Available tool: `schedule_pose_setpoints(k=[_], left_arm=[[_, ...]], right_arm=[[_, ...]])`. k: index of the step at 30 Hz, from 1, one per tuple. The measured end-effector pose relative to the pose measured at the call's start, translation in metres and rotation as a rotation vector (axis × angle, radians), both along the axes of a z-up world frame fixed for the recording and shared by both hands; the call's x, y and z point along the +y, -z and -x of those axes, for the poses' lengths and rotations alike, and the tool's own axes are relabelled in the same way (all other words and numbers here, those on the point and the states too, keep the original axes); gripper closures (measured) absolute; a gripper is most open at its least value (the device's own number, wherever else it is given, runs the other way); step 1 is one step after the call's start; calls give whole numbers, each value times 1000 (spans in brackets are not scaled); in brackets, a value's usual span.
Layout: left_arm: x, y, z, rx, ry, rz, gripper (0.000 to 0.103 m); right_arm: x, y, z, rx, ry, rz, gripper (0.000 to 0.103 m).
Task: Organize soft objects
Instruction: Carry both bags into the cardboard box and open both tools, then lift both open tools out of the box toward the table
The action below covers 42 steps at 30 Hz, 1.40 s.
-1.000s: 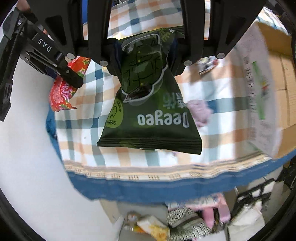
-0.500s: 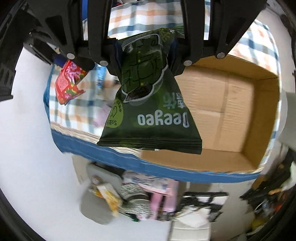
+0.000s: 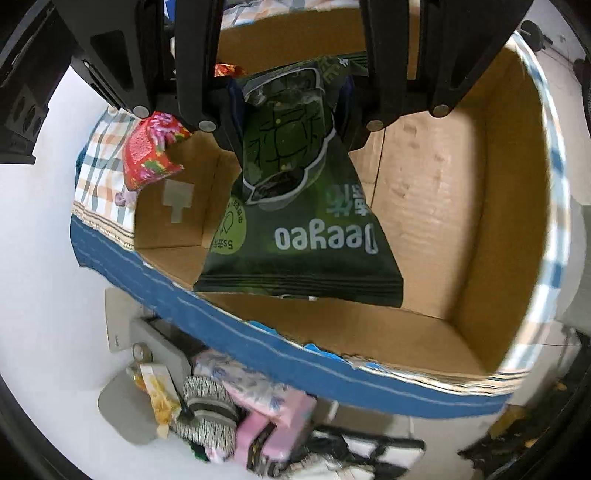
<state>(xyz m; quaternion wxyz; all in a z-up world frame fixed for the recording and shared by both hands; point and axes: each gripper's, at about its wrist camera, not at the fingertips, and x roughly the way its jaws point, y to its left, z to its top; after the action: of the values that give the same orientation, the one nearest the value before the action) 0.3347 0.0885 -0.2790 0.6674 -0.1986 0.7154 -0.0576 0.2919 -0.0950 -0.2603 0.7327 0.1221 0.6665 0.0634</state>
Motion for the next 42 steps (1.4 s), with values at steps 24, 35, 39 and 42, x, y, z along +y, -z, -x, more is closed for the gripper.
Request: schedule_pose_setpoints(k=[24, 35, 39, 42], left_arm=[[-12, 38, -41, -6, 118, -52, 29], [-2, 11, -8, -128, 170, -208, 5], [3, -5, 14, -187, 168, -250, 5], [7, -18, 29, -224, 164, -274, 5]], right_arm=[[31, 55, -64, 44, -21, 166, 34], [41, 43, -40, 26, -69, 194, 0], [48, 31, -23, 2, -86, 217, 0], [50, 19, -9, -20, -93, 230, 0]])
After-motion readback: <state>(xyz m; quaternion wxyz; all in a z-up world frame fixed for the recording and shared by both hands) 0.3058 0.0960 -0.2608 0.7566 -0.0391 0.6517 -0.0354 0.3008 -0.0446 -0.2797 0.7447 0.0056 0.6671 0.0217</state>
